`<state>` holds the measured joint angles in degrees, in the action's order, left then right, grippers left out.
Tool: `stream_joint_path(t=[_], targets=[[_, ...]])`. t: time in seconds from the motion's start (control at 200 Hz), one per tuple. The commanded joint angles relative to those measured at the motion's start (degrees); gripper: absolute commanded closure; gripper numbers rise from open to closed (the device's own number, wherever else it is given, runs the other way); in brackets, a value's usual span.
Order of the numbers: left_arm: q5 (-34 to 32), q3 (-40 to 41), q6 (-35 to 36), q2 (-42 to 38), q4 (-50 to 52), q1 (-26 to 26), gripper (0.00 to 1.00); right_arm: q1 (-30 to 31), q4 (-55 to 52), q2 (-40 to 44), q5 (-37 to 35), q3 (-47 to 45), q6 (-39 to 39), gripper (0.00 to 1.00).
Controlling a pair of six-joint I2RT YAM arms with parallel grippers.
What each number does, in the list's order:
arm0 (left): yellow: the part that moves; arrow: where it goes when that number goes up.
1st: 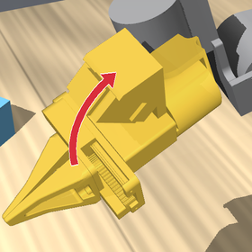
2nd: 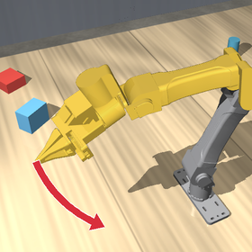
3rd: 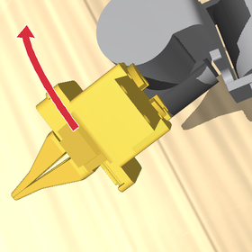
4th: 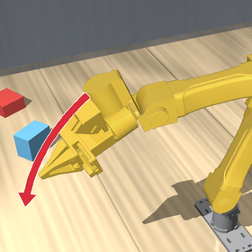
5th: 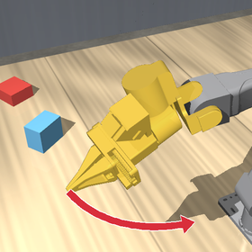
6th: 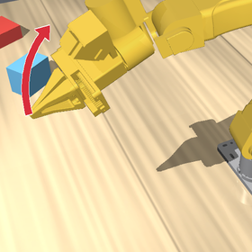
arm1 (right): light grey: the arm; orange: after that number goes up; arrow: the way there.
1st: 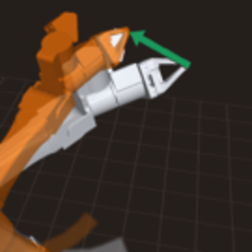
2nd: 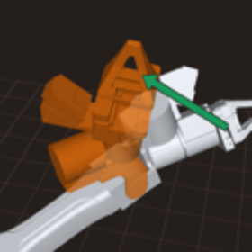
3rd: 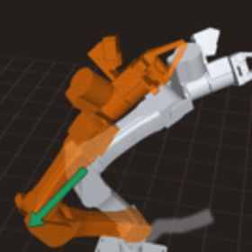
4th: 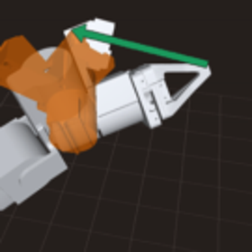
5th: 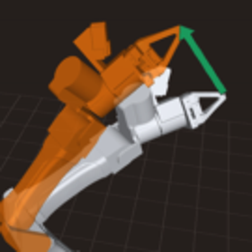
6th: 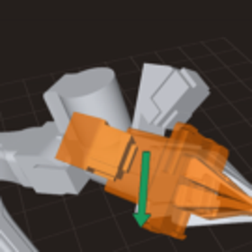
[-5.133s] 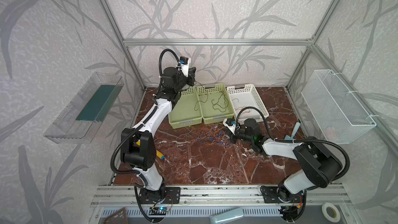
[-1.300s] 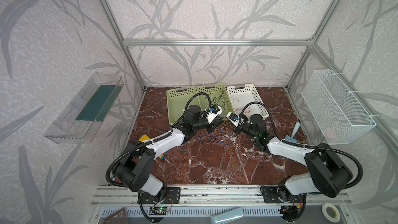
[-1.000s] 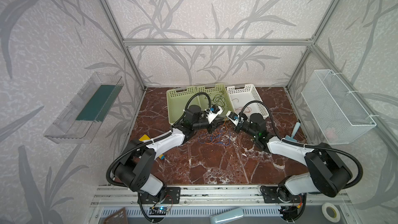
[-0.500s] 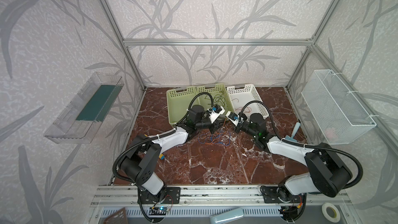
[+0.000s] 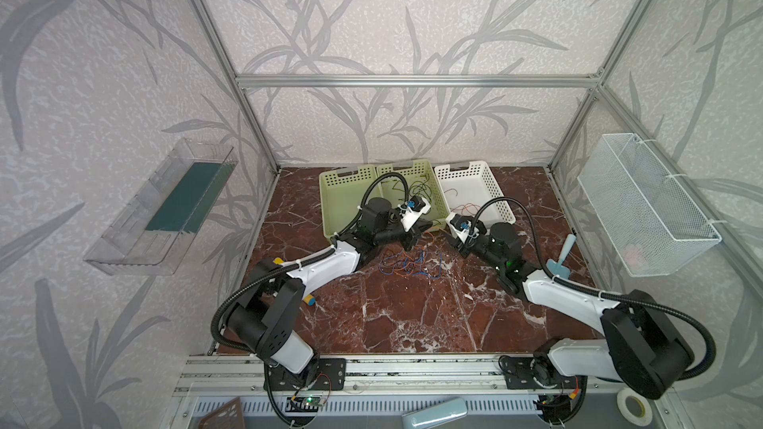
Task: Untangle and sort cables by color
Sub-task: Untie the cable from multiple cables.
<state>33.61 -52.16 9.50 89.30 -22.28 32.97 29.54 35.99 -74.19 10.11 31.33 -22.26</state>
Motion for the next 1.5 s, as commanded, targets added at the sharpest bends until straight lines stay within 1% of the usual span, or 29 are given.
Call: stream_joint_path(t=[0.0, 0.085, 0.205, 0.3, 0.365, 0.445, 0.575, 0.61, 0.68, 0.75, 0.91, 1.09, 1.235, 1.26, 1.379, 1.499], targets=[[-4.5, -1.0, 0.5, -2.3, 0.5, 0.7, 1.00, -0.3, -7.4, 4.4, 1.6, -0.7, 2.7, 0.41], [-6.6, -0.5, -0.2, -3.3, -0.4, 1.1, 1.00, -0.2, -9.8, 7.2, 3.4, -2.1, 4.6, 0.41], [-8.4, -0.6, -0.6, -4.5, -0.6, 2.1, 1.00, 1.4, -9.2, 9.3, 4.0, -4.4, 7.7, 0.41], [-9.1, -0.7, -0.1, -5.2, -0.4, 3.2, 1.00, 4.0, -9.3, 8.9, 4.1, -4.5, 6.5, 0.41], [-9.6, -0.7, 0.0, -5.7, -0.3, 3.8, 1.00, 4.7, -8.7, 8.0, 4.2, -4.1, 6.7, 0.42], [-10.1, -0.7, 0.1, -6.4, -0.2, 4.5, 1.00, 4.8, -6.9, 6.7, 3.9, -3.9, 8.1, 0.46], [-11.3, -1.3, 1.3, -7.5, 1.0, 5.7, 1.00, 5.0, -4.9, 4.9, 5.6, -3.6, 9.8, 0.60], [-11.7, -1.5, 1.3, -7.7, 1.0, 5.8, 1.00, 5.1, -4.2, 4.6, 6.2, -3.9, 10.2, 0.68], [-13.0, -2.0, 1.0, -8.2, 0.9, 6.0, 1.00, 5.4, -3.8, 4.3, 6.4, -4.0, 10.8, 0.87], [-14.4, -3.1, 0.7, -8.6, 1.0, 5.9, 1.00, 5.7, -3.9, 4.2, 6.7, -4.3, 11.4, 1.00], [-16.4, -9.6, 0.3, -8.1, 2.4, 5.9, 1.00, 8.1, -1.7, 1.1, 6.5, -5.8, 15.7, 1.00], [-18.3, -20.3, 0.3, -5.5, 5.2, 5.8, 1.00, 11.6, 1.1, -4.5, 1.4, -6.5, 22.5, 1.00], [-19.1, -27.5, 0.4, -3.7, 6.4, 5.8, 1.00, 11.9, 6.0, -9.3, -1.0, -7.6, 28.8, 1.00], [-19.4, -28.6, 0.6, -3.4, 6.7, 5.8, 1.00, 11.9, 8.2, -9.9, -1.3, -7.7, 29.6, 1.00], [-20.3, -34.0, 2.8, -2.1, 8.6, 5.7, 1.00, 12.0, 8.8, -12.7, -2.5, -7.7, 32.4, 1.00], [-21.0, -39.5, 5.3, -0.3, 10.4, 5.5, 1.00, 12.0, 8.7, -14.5, -3.3, -7.6, 33.6, 1.00]])
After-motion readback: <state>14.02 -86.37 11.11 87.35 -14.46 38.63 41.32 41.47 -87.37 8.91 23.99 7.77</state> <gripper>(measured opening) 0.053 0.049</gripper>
